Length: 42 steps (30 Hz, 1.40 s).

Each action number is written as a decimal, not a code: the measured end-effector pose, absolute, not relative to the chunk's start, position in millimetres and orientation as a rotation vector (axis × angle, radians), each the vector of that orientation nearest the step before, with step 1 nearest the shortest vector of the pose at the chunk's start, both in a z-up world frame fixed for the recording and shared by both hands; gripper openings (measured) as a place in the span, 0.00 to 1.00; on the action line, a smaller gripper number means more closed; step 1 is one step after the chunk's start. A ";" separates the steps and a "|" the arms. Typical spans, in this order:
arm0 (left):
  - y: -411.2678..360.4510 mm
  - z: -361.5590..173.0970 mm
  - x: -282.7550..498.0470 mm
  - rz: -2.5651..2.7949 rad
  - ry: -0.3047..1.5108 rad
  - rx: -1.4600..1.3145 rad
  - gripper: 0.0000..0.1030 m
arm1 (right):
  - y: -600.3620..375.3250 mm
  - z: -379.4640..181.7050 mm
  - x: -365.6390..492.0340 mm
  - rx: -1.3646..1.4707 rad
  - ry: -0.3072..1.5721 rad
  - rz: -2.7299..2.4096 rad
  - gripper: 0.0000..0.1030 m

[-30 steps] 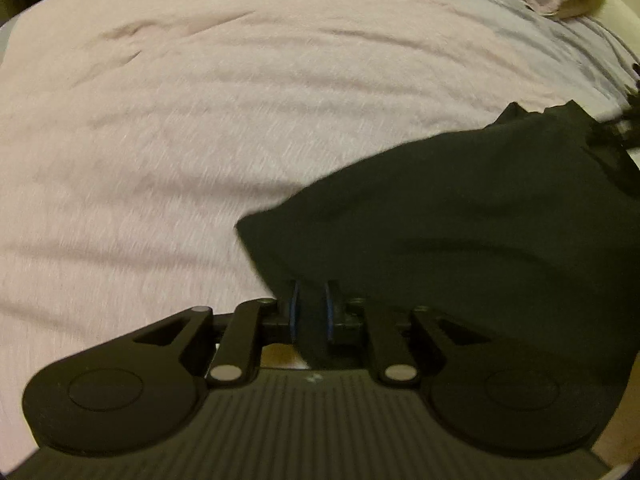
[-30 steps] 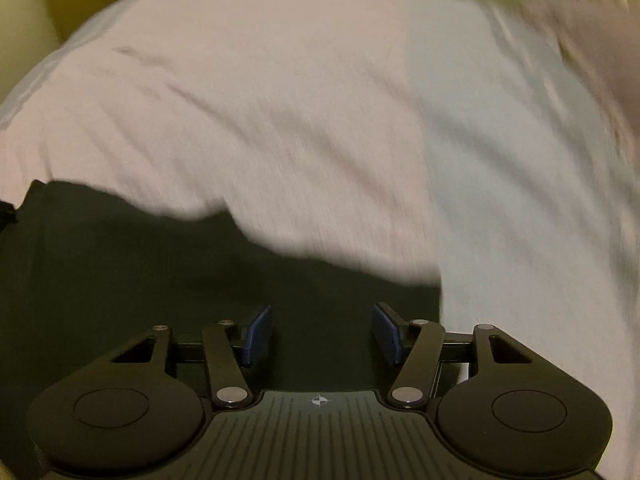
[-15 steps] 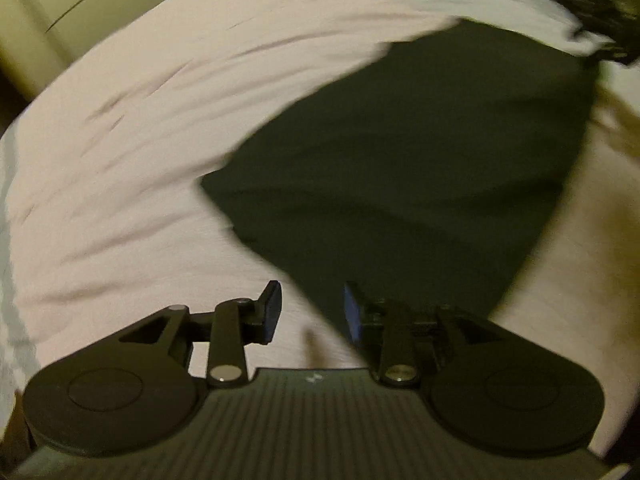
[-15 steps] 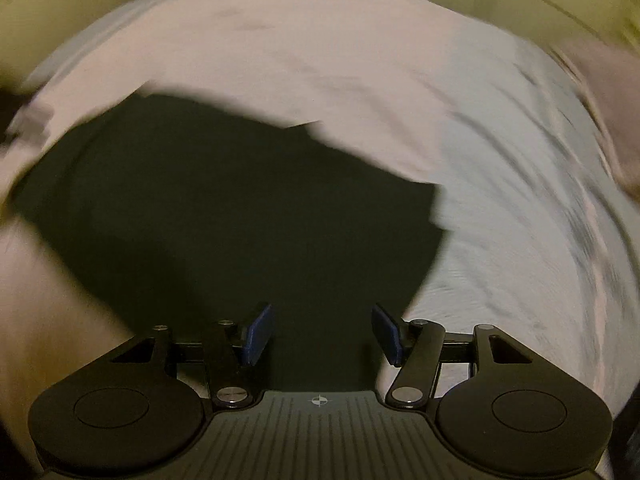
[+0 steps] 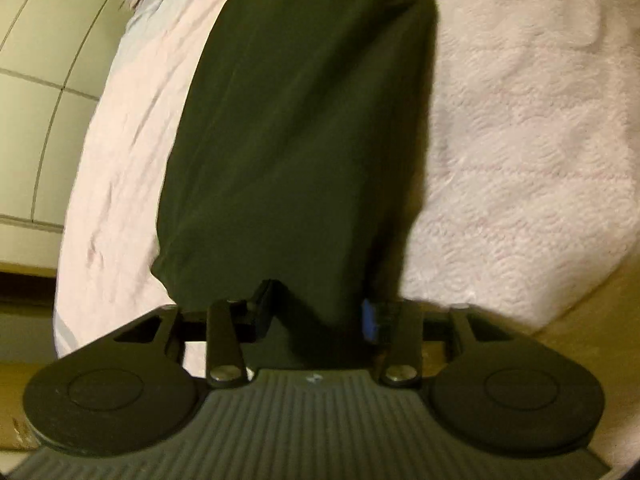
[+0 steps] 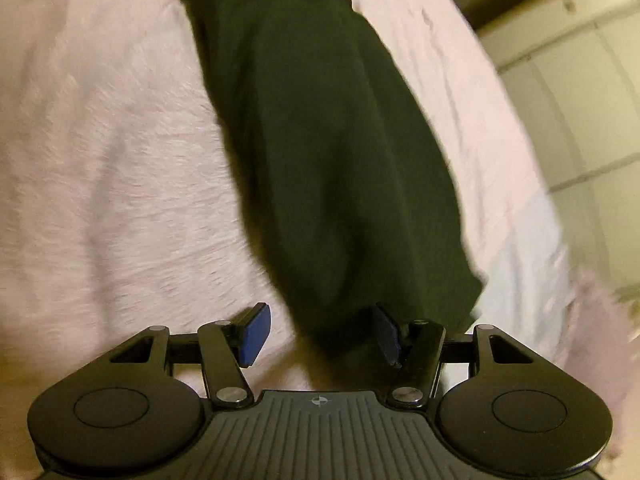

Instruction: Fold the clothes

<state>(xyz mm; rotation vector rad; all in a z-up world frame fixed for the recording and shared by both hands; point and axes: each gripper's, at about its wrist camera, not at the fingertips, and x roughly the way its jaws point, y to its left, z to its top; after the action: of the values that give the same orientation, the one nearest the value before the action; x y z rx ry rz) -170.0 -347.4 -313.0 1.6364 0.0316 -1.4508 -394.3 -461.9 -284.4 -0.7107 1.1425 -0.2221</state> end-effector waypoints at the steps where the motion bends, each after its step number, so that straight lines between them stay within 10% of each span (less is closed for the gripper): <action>1: -345.9 -314.2 -168.1 -1.443 0.027 1.646 0.13 | -465.2 -290.8 -393.0 -0.745 1.149 -0.220 0.57; 6: -333.9 -311.1 -159.8 -1.423 0.046 1.617 0.07 | -489.8 -315.8 -398.3 -0.841 1.192 -0.242 0.56; 11: -334.3 -307.6 -158.4 -1.414 0.089 1.598 0.07 | -534.6 -321.4 -444.5 -0.687 1.331 -0.344 0.15; 17: -330.4 -285.4 -158.3 -1.429 0.226 1.541 0.13 | -560.9 -269.6 -476.2 -0.293 1.320 -0.488 0.17; 21: -318.2 -264.3 -160.4 -1.453 0.316 1.506 0.14 | -564.7 -217.7 -469.7 -0.087 1.110 -0.536 0.57; 31: -352.2 -234.4 -144.2 -1.384 0.478 1.229 0.14 | -669.5 -211.0 -408.0 0.480 0.883 -0.569 0.57; 32: -356.7 -243.5 -144.1 -1.376 0.511 1.243 0.14 | -678.7 -218.9 -405.2 0.519 0.901 -0.572 0.55; 34: -365.2 -262.0 -143.8 -1.359 0.576 1.273 0.14 | -691.4 -237.2 -407.0 0.569 0.959 -0.584 0.18; 42: -359.1 -265.7 -141.3 -1.368 0.574 1.303 0.14 | -696.0 -218.7 -422.8 0.441 0.965 -0.699 0.21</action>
<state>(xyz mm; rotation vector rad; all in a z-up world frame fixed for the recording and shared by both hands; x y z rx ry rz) -141.3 -359.1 -265.7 1.3033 0.5745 -1.3684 -422.8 -696.0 -218.7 0.4414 0.9647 -0.6991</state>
